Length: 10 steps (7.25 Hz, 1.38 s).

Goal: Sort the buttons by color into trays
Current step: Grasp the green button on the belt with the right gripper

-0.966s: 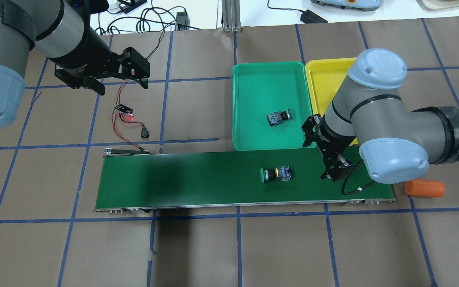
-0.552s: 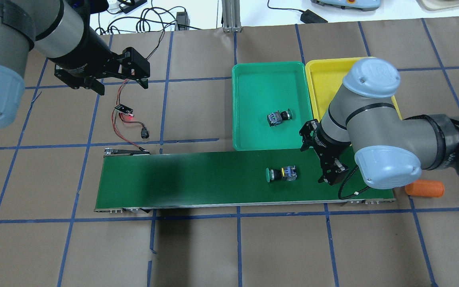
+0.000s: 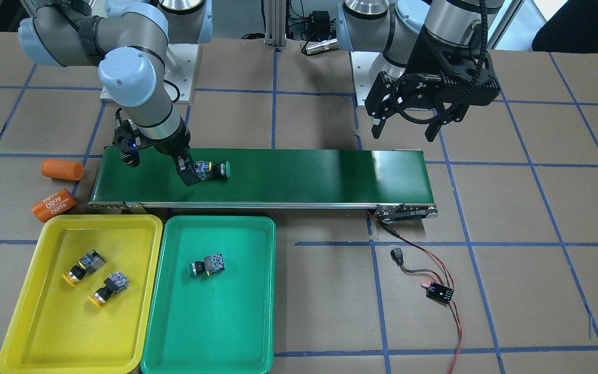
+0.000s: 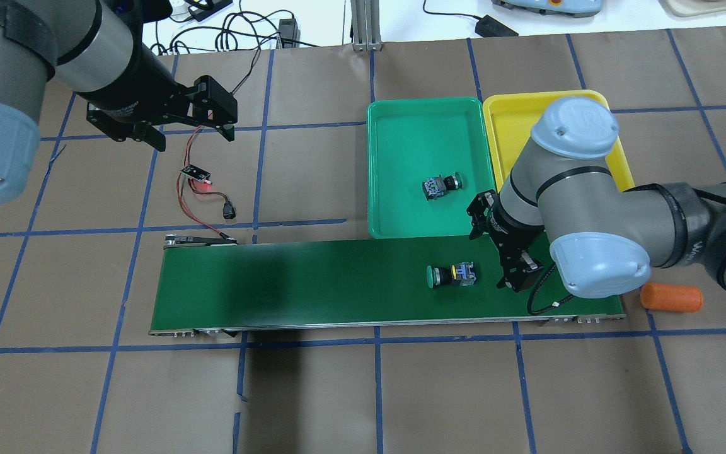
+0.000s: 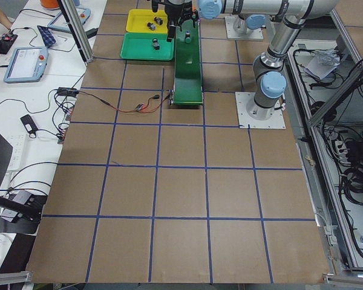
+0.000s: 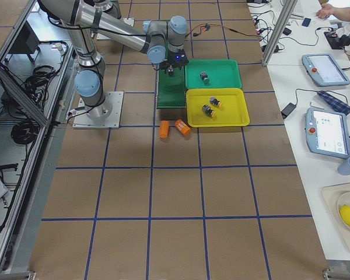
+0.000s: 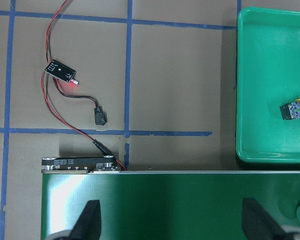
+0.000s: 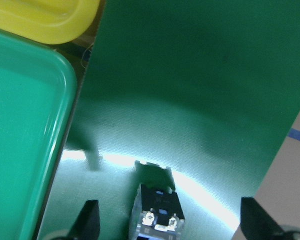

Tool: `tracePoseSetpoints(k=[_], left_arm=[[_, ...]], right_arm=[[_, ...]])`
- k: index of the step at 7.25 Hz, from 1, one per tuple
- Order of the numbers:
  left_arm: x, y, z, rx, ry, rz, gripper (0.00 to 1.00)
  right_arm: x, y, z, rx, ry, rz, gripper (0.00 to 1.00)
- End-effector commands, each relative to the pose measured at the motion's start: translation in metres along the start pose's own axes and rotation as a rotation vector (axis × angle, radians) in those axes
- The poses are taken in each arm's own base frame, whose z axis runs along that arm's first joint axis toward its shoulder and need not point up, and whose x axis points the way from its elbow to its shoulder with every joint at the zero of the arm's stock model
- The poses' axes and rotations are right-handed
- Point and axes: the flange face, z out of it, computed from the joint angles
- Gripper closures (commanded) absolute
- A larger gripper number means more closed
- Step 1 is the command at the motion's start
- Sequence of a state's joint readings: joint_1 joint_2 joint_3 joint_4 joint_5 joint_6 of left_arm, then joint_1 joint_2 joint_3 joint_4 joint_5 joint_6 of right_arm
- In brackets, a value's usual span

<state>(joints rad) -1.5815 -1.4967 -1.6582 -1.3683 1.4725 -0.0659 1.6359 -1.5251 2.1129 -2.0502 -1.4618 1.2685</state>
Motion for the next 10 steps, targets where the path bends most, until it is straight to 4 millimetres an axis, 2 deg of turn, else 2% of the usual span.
tracePoseSetpoints(k=[1,3,5,8,10], left_arm=[[0.000,0.000,0.000,0.000,0.000,0.000,0.00],[0.001,0.000,0.001,-0.002,0.002,0.001,0.00],[0.001,0.001,-0.001,0.001,0.002,0.002,0.00],[0.002,0.001,0.000,-0.001,0.002,0.003,0.00],[0.002,0.001,-0.001,0.001,0.002,0.003,0.00]], right_arm=[[0.001,-0.001,0.010,-0.002,0.011,0.005,0.00],[-0.001,-0.003,0.019,-0.006,0.029,0.010,0.00],[-0.009,-0.004,0.011,0.012,-0.024,0.004,0.99],[-0.024,-0.009,-0.013,0.050,-0.123,0.004,1.00],[-0.047,-0.019,-0.058,0.104,-0.190,0.007,1.00]])
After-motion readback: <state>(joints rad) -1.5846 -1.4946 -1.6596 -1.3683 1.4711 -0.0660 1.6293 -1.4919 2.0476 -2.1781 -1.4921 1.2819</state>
